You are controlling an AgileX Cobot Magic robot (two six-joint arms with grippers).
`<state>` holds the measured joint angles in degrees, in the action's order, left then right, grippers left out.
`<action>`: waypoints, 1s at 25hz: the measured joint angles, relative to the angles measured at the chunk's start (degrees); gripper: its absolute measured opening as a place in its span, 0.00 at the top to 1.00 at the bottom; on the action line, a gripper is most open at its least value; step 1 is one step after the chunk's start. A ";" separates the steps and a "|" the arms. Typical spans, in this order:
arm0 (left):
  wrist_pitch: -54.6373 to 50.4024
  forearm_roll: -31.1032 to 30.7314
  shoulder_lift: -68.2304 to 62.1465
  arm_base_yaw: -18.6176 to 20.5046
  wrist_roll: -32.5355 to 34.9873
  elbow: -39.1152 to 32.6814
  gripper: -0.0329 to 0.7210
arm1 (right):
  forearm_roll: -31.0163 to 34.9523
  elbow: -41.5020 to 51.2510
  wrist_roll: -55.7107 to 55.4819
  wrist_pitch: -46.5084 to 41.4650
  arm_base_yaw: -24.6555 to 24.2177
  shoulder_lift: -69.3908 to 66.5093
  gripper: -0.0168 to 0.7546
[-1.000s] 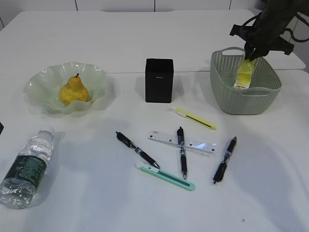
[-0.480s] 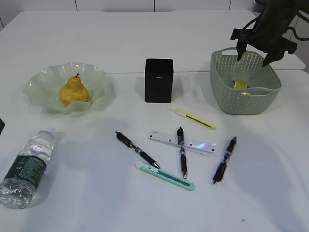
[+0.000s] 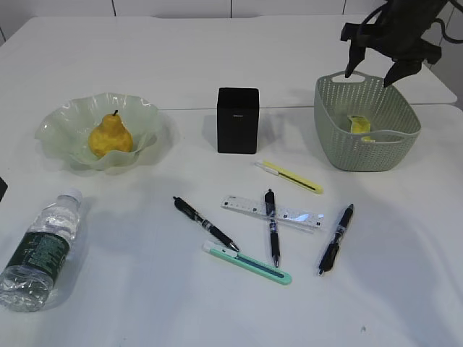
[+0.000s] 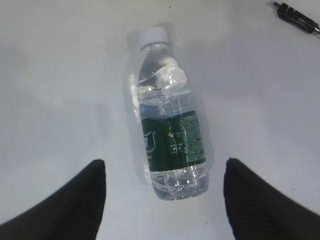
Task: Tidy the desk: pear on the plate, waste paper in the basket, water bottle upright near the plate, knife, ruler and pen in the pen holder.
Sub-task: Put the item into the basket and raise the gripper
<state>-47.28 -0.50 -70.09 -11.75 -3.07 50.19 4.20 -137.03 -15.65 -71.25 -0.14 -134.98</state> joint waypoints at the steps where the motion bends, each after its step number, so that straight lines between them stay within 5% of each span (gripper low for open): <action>1: 0.00 0.00 0.00 0.00 0.00 0.00 0.27 | 0.32 0.00 0.29 -0.08 0.14 0.53 0.25; 10: -1.68 0.00 0.00 0.00 0.00 0.00 0.27 | -2.40 1.05 2.83 -0.25 5.39 8.14 0.27; 25: -4.82 0.00 0.00 0.00 0.00 0.00 0.27 | -4.20 33.24 6.31 -0.13 14.56 24.13 0.27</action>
<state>-52.10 -0.50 -70.09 -11.75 -3.07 50.19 0.00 -103.79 -9.34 -71.38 14.42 -110.85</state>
